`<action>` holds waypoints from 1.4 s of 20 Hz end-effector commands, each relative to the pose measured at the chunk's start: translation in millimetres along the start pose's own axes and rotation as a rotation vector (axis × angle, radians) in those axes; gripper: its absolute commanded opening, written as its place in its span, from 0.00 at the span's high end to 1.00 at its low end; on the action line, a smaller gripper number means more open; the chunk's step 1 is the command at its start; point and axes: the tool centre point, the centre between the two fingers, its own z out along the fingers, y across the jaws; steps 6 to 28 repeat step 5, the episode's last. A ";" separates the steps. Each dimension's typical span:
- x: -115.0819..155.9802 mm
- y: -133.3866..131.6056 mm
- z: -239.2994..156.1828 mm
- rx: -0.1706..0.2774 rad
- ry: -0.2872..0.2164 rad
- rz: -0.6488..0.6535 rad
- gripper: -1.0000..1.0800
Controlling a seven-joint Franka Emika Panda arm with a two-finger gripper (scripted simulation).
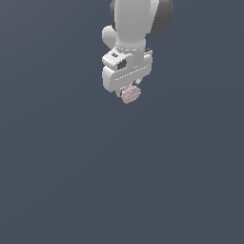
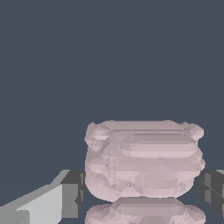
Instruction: Pick up the object and move it to a goal position.
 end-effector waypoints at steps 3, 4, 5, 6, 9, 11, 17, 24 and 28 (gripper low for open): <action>0.3 -3.9 -10.3 0.001 -0.001 0.001 1.00; 0.5 -4.1 -11.0 0.001 -0.001 0.001 1.00; 0.5 -4.1 -11.2 0.001 -0.001 0.001 1.00; 0.5 -4.1 -11.2 0.001 -0.001 0.001 1.00; 0.5 -4.1 -11.2 0.001 -0.001 0.001 1.00; 0.5 -4.1 -11.2 0.001 -0.001 0.001 1.00; 0.5 -4.1 -11.2 0.001 -0.001 0.001 1.00; 0.5 -4.1 -11.2 0.001 -0.001 0.001 1.00; 0.5 -4.1 -11.2 0.001 -0.001 0.001 1.00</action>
